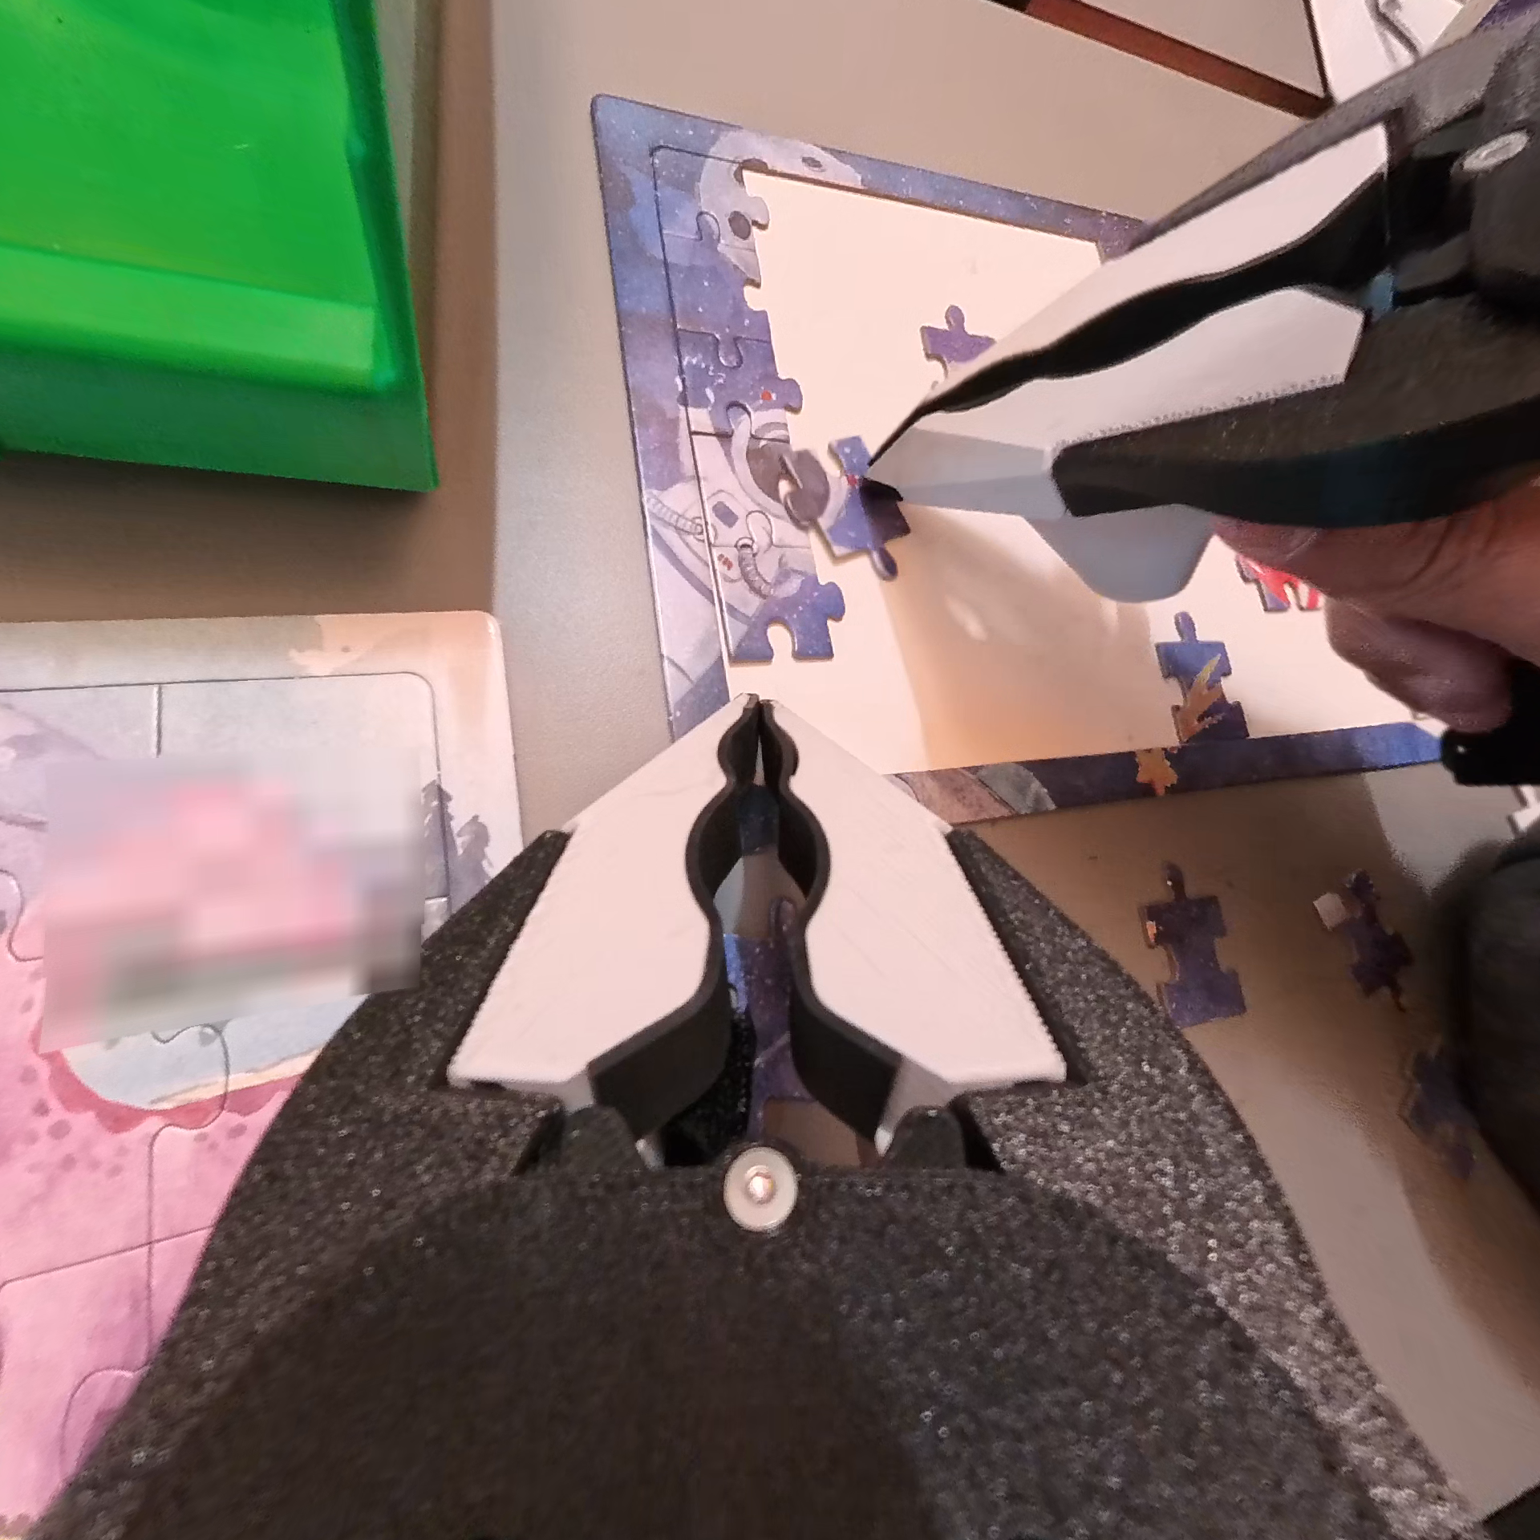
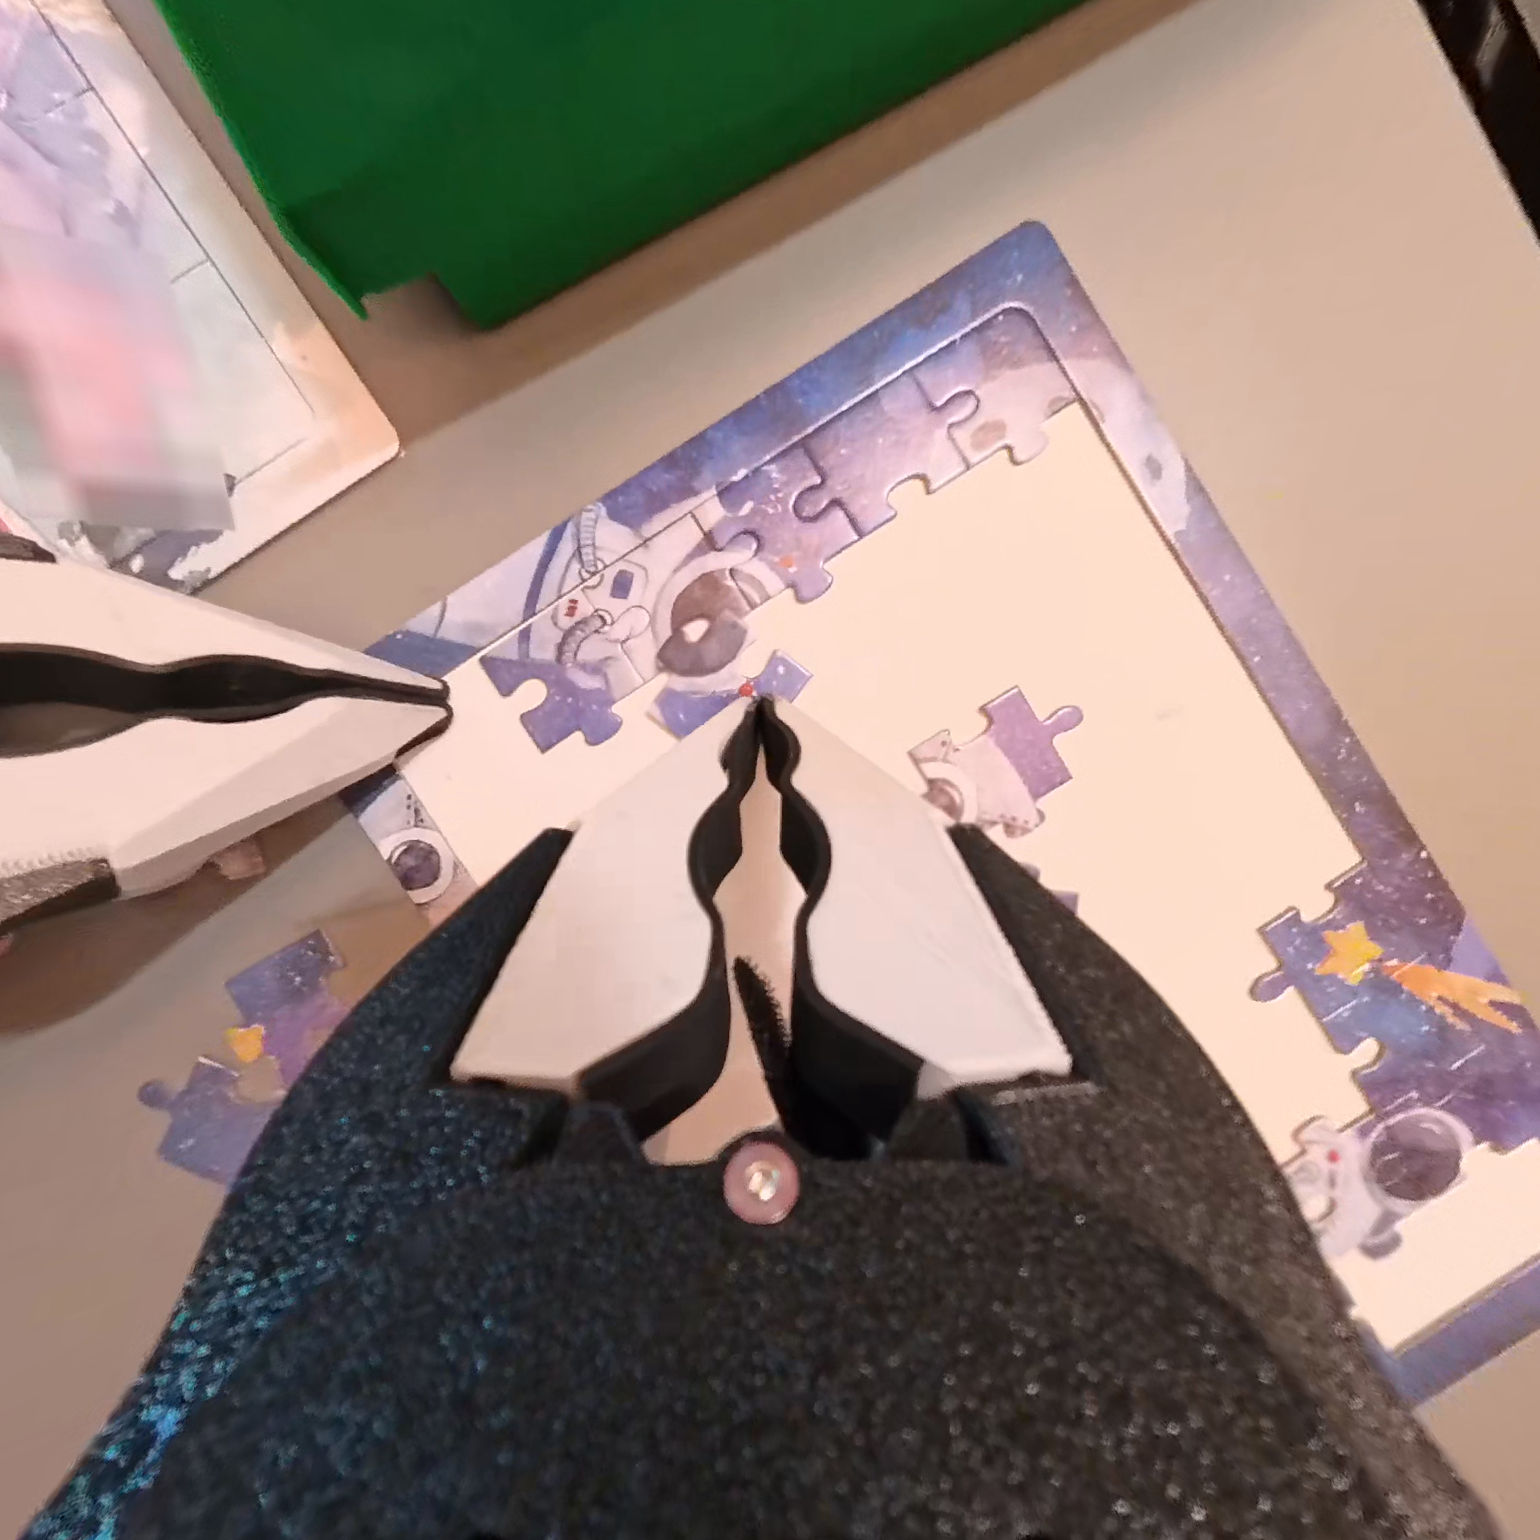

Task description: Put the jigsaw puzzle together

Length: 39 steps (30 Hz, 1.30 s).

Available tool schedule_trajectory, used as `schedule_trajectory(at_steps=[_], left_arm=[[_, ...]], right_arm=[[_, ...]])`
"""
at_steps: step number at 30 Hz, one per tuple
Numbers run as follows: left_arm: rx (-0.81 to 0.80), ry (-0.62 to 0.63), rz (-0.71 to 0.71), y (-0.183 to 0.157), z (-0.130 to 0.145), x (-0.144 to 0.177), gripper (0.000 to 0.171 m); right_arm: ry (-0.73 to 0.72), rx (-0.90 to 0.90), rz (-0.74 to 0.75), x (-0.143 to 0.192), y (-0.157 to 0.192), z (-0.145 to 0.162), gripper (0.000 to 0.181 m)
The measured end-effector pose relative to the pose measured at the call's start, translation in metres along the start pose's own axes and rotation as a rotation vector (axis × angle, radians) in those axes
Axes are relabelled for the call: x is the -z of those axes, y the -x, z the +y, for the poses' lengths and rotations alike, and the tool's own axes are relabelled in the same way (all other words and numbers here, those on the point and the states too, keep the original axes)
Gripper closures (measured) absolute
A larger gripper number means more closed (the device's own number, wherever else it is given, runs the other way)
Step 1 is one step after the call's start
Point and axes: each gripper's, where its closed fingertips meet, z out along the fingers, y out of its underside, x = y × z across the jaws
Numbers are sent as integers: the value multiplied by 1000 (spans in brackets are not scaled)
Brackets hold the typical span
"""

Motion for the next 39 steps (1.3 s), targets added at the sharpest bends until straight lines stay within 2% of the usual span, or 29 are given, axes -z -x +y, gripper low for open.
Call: schedule_trajectory(at_steps=[5, 7, 11, 22, 27, 31, 35, 39], left_arm=[[0, 0, 0, 0, 0, 0, 171], [2, 0, 2, 0, 0, 0, 171], [5, 0, 4, 0, 0, 0, 171], [2, 0, 2, 0, 0, 0, 171], [2, 0, 2, 0, 0, 0, 171], [2, 0, 2, 0, 0, 0, 171], [2, 0, 2, 0, 0, 0, 171], [3, 0, 3, 0, 0, 0, 171]], right_arm=[[-17, -58, 15, 4, 1, -5, 181], [-33, -20, -15, 8, 8, -9, 181], [28, 113, -11, 7, 13, 3, 181], [13, 4, -29, 0, 17, -4, 181], [-47, -16, -13, 3, 13, -15, 181], [-17, -26, 17, -4, 11, -9, 181], [-38, -79, -28, -1, 18, -14, 181], [-6, -73, 56, 8, -3, -7, 181]])
